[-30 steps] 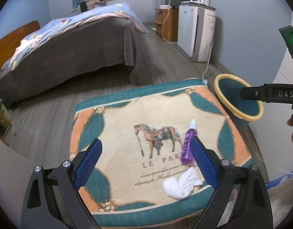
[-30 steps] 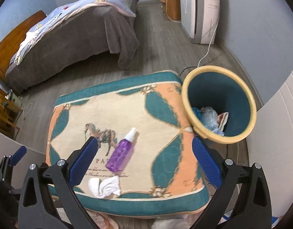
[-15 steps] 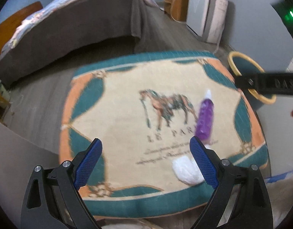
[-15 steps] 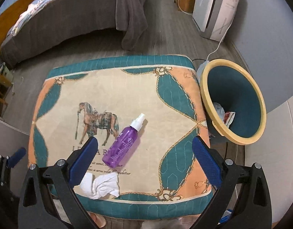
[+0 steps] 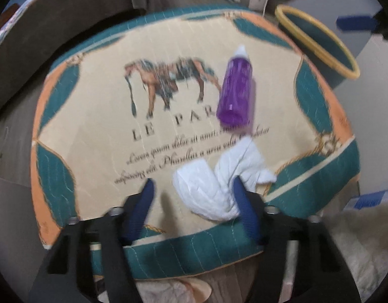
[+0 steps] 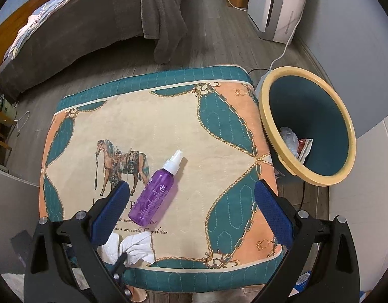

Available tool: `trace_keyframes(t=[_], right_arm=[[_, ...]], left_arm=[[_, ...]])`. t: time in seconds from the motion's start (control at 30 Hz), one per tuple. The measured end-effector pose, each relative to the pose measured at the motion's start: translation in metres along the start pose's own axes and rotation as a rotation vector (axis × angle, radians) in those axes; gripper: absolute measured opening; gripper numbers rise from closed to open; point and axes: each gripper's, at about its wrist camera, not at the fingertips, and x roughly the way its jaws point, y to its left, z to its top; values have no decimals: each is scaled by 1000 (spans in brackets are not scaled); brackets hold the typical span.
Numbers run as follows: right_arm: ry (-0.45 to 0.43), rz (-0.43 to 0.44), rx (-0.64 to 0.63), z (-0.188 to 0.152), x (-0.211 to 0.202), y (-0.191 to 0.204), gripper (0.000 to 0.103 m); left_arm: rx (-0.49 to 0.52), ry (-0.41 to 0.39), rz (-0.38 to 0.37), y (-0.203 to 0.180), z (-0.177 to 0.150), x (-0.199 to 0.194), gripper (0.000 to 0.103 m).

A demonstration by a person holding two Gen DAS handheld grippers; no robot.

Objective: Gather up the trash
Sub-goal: 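Grasp the white tissue with the left tool while the right tool grasps the purple spray bottle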

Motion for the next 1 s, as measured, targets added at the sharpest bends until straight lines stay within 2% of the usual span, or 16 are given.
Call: trace_keyframes(t=[0.03,0.07,0.13,0.2,0.47,0.6,0.7,0.9,1.0], right_arm=[[1,0,-1,0,0,0,97],[3,1,-5,-1,1,0,97],[5,-1,-12,-1,1,0,97],[4,-3,-18,-1,0,0,97],[6,-3,22,-1,2,-9,97],[13,-2,22,-2,6,-9,97],[18,-19,-5,-3,11,-5,97],[34,-12,-17,-2,28,3,97],[66,-18,-34,-2,44,11,97]], left_arm=[[3,9,-13,0,-1,2,42],[10,16,-19,-1,-2,3,36],[43,20,9,-4,-1,3,16],[36,22,-15,-2,1,-2,10],[21,-111,-12,27,35,-72,9],[87,-172,41,39,58,-99,9],[84,-204,70,52,65,-102,9],[-62,-211,-23,77,66,-89,9],[-33,-231,-14,76,67,-92,9]])
